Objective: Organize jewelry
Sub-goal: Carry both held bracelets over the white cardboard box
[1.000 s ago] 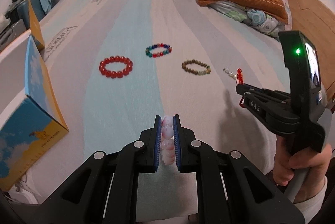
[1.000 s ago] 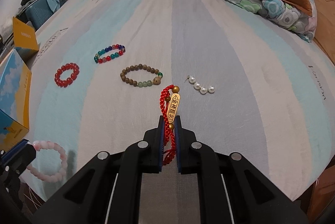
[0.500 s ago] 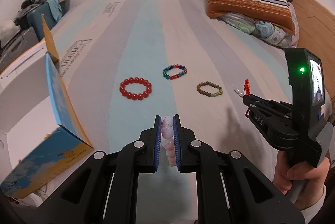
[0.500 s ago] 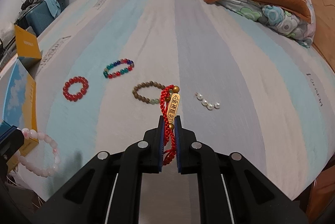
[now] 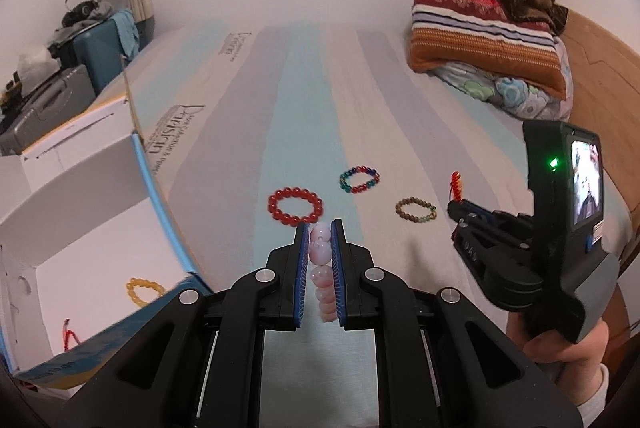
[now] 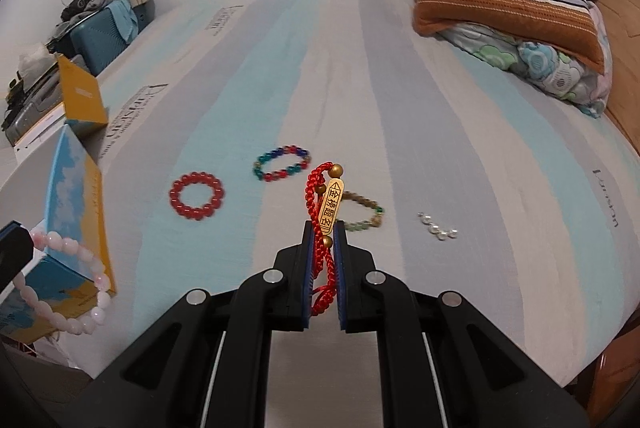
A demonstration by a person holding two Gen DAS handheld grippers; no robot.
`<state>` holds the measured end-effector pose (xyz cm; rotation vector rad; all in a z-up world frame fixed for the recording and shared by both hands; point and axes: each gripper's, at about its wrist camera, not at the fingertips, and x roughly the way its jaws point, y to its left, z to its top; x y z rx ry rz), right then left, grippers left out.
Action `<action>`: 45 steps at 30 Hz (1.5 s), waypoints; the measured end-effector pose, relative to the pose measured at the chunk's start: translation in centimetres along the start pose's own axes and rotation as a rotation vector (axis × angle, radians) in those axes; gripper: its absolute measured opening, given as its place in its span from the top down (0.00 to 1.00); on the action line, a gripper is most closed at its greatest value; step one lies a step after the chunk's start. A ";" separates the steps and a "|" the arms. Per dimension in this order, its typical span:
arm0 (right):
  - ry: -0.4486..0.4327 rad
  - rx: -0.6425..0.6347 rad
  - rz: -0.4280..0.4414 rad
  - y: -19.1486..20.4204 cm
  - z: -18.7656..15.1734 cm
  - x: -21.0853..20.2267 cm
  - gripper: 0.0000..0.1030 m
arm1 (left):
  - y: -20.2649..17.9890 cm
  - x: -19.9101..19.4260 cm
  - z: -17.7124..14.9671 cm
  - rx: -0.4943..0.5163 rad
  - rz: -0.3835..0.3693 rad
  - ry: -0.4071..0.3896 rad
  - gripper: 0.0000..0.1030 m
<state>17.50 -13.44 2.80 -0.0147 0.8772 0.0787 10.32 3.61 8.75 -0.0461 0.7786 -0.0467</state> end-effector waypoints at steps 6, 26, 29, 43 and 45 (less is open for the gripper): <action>-0.015 -0.021 0.031 2.8 0.6 -0.9 0.92 | 2.2 -1.7 0.3 -0.017 0.024 -0.023 0.89; -0.084 -0.167 0.165 17.2 1.7 -3.8 0.92 | 13.8 -6.8 -1.4 -0.149 0.157 -0.064 0.89; -0.101 -0.204 0.185 19.6 1.4 -4.2 0.92 | 15.4 -7.0 -2.0 -0.160 0.182 -0.056 0.89; -0.096 -0.337 0.291 29.9 -1.0 -4.3 0.92 | 23.7 -7.8 -5.7 -0.277 0.273 -0.009 0.89; -0.086 -0.359 0.296 31.1 -1.5 -4.0 0.92 | 24.5 -7.6 -6.1 -0.288 0.284 0.001 0.89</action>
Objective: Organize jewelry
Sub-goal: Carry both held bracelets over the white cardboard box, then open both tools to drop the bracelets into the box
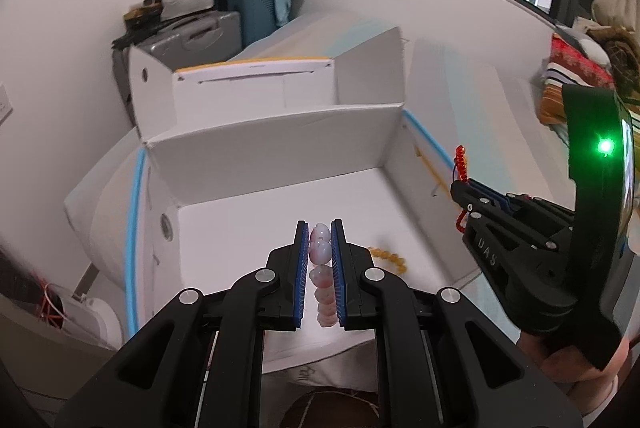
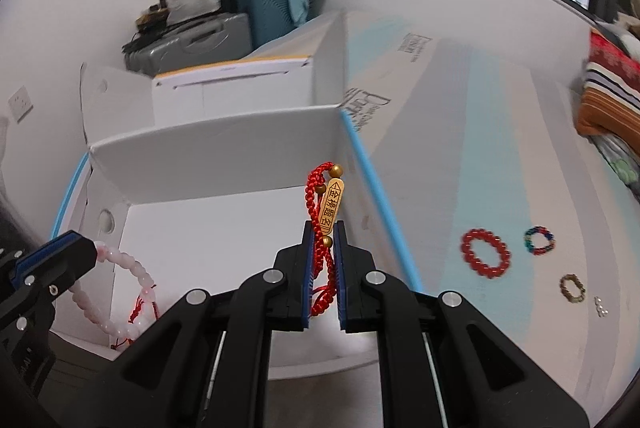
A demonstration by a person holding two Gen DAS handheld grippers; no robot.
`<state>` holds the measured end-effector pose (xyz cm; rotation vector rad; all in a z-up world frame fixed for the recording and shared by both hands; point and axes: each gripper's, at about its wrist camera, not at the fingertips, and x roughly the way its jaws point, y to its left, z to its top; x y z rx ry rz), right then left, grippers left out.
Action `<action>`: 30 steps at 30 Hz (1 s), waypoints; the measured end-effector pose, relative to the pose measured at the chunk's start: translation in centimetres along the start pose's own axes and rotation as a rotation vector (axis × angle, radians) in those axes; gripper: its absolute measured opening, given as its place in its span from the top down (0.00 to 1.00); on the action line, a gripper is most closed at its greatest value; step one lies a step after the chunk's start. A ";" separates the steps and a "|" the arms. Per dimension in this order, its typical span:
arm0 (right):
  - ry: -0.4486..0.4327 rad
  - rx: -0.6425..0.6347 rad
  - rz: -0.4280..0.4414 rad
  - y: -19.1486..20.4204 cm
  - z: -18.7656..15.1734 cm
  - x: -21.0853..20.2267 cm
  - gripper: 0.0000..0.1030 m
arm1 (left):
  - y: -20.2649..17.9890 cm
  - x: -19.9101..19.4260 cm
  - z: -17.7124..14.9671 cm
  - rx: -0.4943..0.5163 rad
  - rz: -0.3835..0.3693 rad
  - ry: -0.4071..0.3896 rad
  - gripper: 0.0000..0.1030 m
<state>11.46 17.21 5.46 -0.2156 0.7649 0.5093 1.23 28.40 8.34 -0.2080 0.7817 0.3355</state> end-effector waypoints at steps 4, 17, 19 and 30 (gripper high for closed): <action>0.034 -0.033 0.006 1.7 -0.3 1.6 0.92 | 0.8 1.0 -0.3 -0.008 0.026 0.024 0.89; 0.212 -0.056 0.000 3.0 -1.6 6.1 0.92 | 3.5 5.5 -1.4 -0.069 0.106 0.140 0.89; 0.233 -0.063 0.001 3.1 -1.7 6.6 0.92 | 3.6 5.9 -1.7 -0.069 0.120 0.146 0.89; 0.273 -0.072 -0.007 3.7 -2.2 7.6 0.90 | 3.7 7.2 -2.3 -0.072 0.121 0.182 0.88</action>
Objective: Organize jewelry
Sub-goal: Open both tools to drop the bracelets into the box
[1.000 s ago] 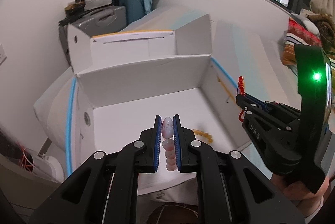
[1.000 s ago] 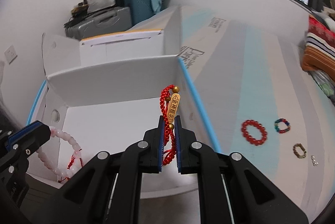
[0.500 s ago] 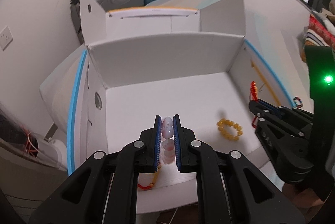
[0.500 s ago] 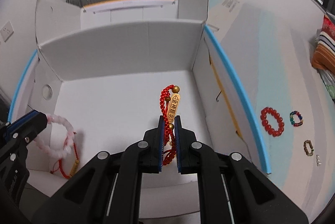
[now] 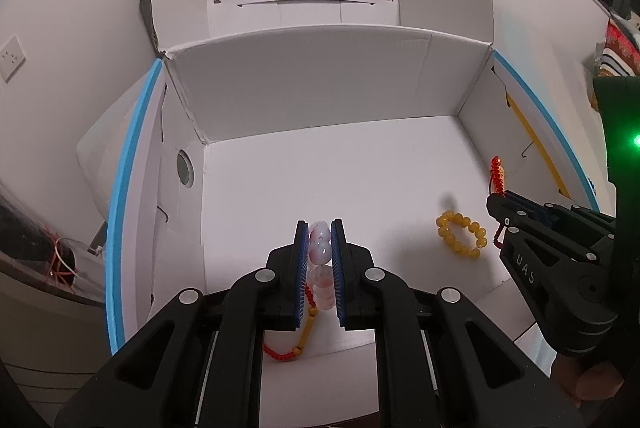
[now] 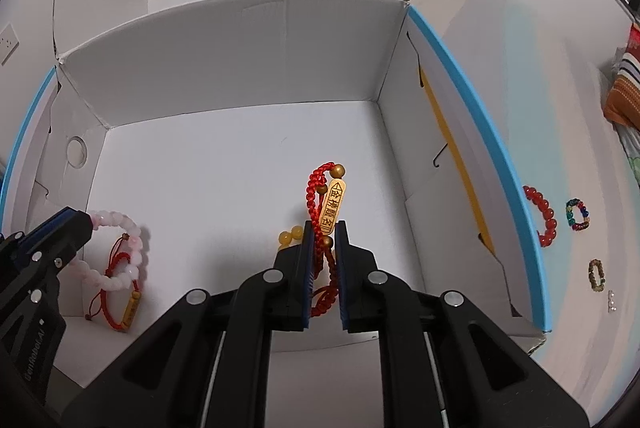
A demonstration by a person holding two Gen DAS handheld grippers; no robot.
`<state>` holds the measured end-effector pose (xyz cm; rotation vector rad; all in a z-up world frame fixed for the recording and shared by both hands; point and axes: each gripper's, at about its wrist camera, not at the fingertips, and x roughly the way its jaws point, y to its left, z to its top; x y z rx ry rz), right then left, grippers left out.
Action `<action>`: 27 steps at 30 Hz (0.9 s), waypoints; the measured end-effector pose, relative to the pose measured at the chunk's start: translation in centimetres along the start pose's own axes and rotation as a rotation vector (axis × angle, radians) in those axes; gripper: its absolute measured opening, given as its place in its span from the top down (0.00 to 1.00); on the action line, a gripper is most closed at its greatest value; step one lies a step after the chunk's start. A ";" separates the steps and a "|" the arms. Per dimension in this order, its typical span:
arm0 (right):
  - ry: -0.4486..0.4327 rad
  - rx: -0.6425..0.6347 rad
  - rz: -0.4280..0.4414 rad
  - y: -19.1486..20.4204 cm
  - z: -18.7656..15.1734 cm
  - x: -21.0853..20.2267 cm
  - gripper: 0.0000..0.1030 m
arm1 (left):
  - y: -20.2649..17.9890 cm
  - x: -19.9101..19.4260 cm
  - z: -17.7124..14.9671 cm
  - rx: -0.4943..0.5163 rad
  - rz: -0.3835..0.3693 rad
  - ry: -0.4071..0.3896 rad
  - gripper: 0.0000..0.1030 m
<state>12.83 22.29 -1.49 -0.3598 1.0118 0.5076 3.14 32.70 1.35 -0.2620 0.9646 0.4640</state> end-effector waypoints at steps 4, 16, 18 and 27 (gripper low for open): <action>-0.003 0.014 0.013 0.0 0.0 0.0 0.89 | 0.1 0.0 0.0 -0.007 -0.001 -0.001 0.86; -0.044 0.044 0.057 -0.9 0.1 -1.4 0.42 | 0.9 -3.0 -0.1 -0.036 0.017 -0.086 0.28; -0.054 0.039 0.062 -1.0 0.0 -1.9 0.36 | 1.1 -3.6 -0.1 -0.039 0.021 -0.102 0.21; -0.165 0.033 0.038 -1.5 -0.5 -5.1 0.09 | 0.9 -7.4 -1.4 -0.029 0.024 -0.198 0.06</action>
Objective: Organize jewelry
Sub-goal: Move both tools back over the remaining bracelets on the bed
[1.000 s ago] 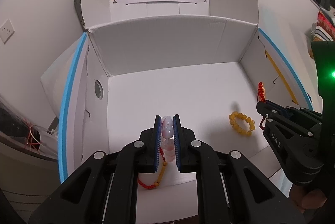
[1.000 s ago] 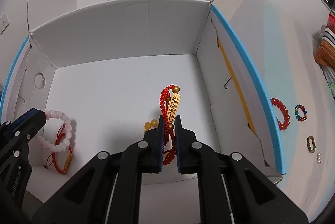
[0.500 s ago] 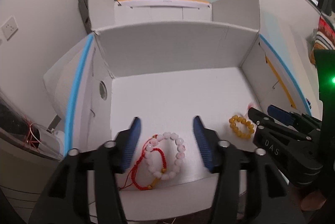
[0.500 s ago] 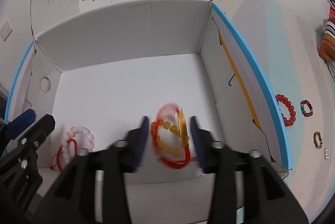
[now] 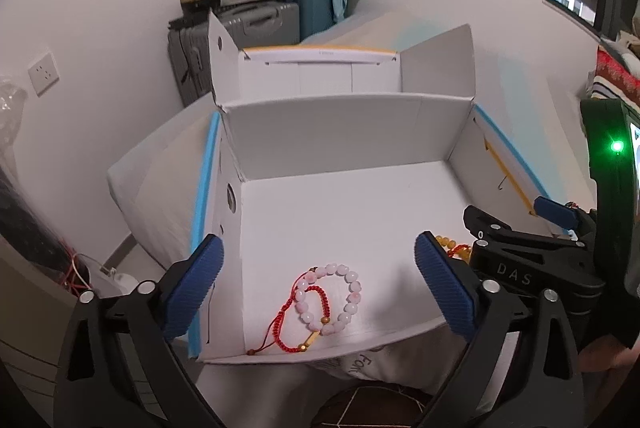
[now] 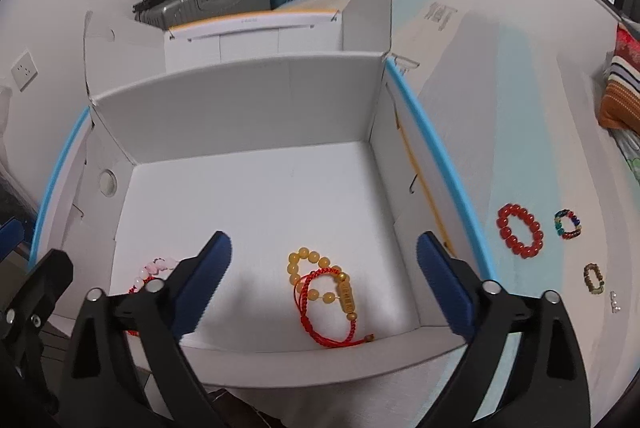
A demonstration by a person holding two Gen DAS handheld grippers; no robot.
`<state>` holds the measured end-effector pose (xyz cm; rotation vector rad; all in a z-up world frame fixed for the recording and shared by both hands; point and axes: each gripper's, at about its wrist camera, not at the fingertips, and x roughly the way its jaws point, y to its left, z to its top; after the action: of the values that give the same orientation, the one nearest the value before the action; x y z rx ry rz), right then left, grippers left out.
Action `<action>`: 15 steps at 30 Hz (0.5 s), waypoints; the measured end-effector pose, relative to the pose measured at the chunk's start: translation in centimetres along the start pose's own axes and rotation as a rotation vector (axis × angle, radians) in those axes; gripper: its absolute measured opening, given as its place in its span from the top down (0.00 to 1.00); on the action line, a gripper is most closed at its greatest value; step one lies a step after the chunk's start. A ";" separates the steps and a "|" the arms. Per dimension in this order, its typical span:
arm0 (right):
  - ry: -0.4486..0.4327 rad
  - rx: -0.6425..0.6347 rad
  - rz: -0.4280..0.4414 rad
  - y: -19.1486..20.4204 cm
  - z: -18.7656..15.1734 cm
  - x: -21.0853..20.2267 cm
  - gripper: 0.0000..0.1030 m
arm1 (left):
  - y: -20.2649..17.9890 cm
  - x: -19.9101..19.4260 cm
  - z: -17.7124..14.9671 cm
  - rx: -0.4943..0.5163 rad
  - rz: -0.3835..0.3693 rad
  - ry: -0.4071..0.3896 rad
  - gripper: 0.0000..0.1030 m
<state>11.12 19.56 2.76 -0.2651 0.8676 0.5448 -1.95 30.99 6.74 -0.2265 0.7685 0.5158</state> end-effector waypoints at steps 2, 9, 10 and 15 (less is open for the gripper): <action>-0.038 0.000 -0.003 -0.2 0.0 -1.1 0.07 | -0.1 -0.6 -0.1 -0.005 -0.003 -0.004 0.06; -0.098 0.015 -0.008 -1.6 -0.2 -3.6 0.07 | -1.0 -2.3 -0.4 0.003 -0.023 -0.028 0.06; -0.101 0.022 -0.009 -1.9 -0.3 -4.0 0.07 | -1.3 -2.5 -0.4 0.002 -0.032 -0.033 0.06; -0.127 0.049 -0.035 -3.8 -0.9 -5.8 0.07 | -2.9 -3.4 -0.5 0.020 -0.064 -0.050 0.06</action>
<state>9.64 14.01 6.74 -0.1988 0.7505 0.5014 -2.82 27.11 8.84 -0.2181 0.7150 0.4518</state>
